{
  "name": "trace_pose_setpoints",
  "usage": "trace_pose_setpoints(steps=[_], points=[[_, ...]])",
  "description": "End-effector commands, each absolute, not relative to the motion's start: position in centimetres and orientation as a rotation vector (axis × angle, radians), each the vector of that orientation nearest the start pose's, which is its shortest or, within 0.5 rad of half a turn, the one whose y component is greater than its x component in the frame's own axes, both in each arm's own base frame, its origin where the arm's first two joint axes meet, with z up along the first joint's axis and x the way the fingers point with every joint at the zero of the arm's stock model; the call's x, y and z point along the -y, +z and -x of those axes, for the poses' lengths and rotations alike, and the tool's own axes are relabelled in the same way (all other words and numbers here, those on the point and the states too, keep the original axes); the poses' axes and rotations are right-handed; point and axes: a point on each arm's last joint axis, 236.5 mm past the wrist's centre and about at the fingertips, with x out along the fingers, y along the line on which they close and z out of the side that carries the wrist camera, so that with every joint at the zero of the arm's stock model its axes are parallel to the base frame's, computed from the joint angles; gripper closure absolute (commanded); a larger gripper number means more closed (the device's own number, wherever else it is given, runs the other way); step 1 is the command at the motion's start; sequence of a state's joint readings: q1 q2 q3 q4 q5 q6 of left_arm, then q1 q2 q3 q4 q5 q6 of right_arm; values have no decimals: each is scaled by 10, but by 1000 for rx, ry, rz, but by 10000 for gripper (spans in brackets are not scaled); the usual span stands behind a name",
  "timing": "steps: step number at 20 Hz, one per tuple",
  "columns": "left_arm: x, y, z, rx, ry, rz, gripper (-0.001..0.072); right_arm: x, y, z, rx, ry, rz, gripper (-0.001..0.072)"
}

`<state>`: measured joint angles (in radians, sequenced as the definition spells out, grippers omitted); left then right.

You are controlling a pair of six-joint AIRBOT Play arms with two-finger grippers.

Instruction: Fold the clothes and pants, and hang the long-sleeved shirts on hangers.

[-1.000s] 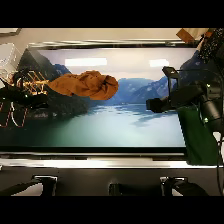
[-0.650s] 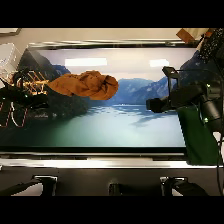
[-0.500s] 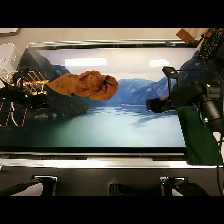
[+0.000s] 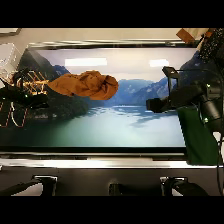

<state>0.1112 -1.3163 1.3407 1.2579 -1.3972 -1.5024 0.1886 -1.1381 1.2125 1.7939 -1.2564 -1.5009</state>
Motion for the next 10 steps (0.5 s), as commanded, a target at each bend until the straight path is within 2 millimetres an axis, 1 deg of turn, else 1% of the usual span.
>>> trace_pose_setpoints(steps=[1,3,5,6,10], points=[[30,55,-378,-1332,-174,273,694,-118,78,-351,-1203,271,-135,676],[29,56,-384,-1306,-168,273,694,-118,78,-351,-1203,271,-136,676],[26,59,-401,-1238,-152,275,694,-119,81,-358,-1170,270,-141,676],[25,60,-406,-1216,-148,276,694,-119,83,-362,-1151,269,-144,676],[25,58,-408,-1215,-139,286,692,-120,87,-369,-1117,268,-151,676]])
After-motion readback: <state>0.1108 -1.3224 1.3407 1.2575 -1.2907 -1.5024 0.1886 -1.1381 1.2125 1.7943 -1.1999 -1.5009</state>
